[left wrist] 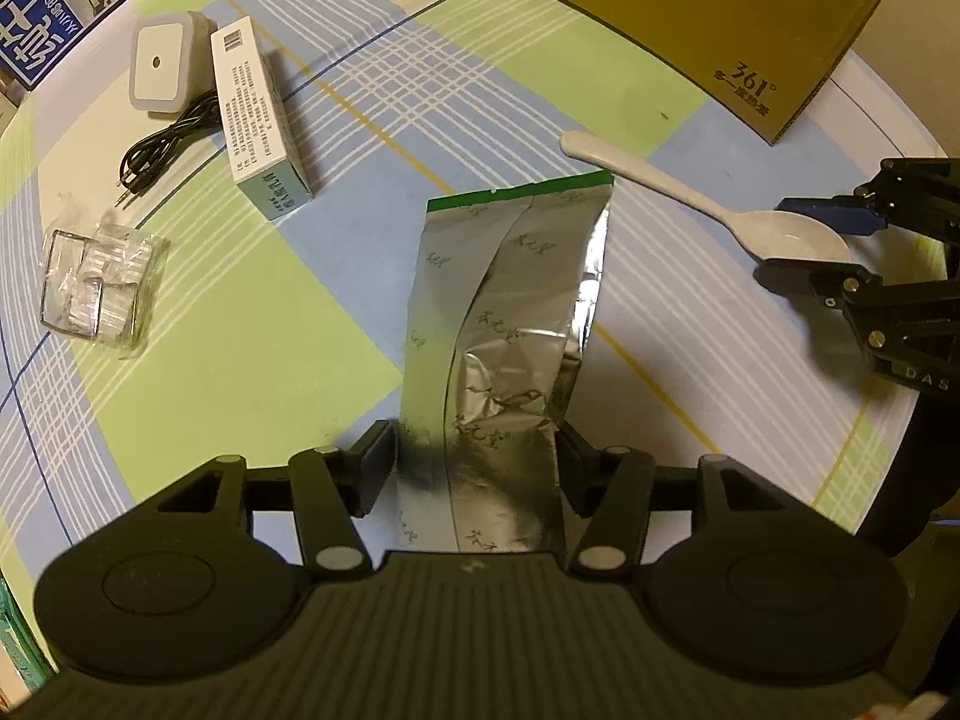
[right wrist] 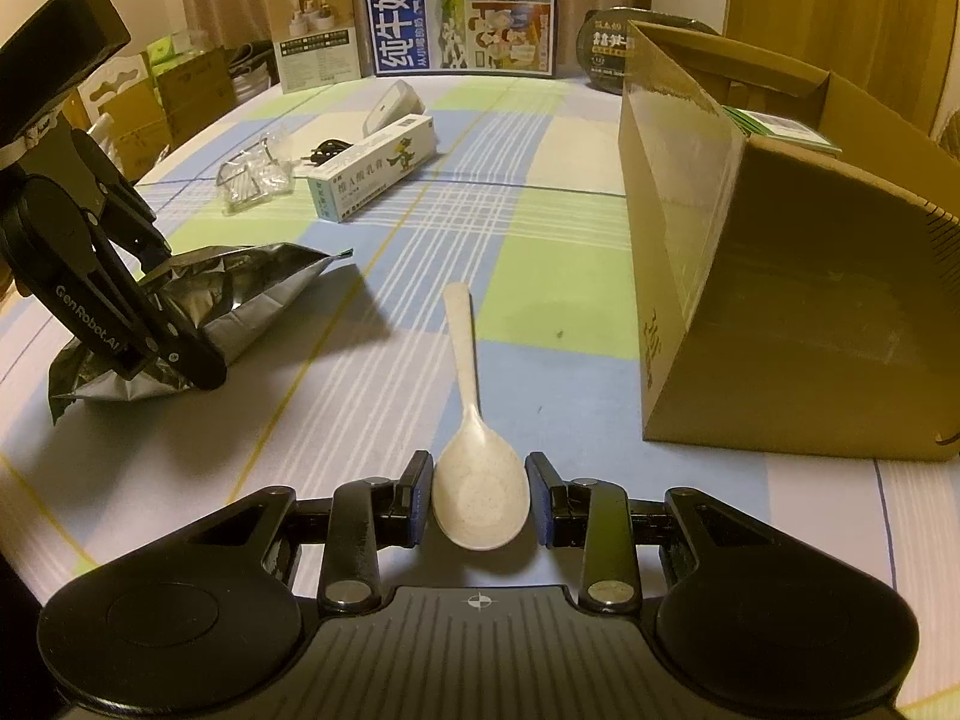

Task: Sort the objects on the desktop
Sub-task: 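Lift the spoon with the right tool while the left holds the foil bag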

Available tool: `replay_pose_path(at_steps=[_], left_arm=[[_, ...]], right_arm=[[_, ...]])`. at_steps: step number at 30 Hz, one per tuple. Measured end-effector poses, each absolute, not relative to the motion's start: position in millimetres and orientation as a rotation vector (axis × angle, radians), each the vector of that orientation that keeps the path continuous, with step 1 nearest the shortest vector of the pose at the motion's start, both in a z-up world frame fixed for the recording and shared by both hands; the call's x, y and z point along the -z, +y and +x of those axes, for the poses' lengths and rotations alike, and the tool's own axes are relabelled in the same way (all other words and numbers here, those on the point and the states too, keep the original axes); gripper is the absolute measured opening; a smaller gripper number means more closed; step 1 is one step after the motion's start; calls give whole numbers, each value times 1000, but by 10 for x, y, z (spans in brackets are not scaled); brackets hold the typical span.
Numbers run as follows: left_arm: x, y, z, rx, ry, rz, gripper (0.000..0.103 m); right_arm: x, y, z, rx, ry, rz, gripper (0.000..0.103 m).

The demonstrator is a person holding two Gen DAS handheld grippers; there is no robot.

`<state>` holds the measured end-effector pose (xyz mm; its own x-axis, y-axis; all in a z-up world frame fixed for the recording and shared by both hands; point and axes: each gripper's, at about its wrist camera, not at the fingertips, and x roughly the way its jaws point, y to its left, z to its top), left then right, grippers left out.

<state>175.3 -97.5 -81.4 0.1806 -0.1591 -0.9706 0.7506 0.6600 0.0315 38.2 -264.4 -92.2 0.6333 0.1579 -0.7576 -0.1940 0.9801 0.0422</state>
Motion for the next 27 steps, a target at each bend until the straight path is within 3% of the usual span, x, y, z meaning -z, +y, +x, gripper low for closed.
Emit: replay_pose_path(at_steps=[16, 20, 27], left_arm=[[849, -957, 1832, 711, 1238, 556, 60], [815, -973, 1785, 720, 1230, 549, 47], [802, -964, 1751, 710, 1219, 521, 40]], right_arm=[[919, -2663, 384, -196, 856, -45, 32], [924, -2658, 378, -197, 854, -53, 33], [931, -2650, 375, -191, 851, -66, 31]])
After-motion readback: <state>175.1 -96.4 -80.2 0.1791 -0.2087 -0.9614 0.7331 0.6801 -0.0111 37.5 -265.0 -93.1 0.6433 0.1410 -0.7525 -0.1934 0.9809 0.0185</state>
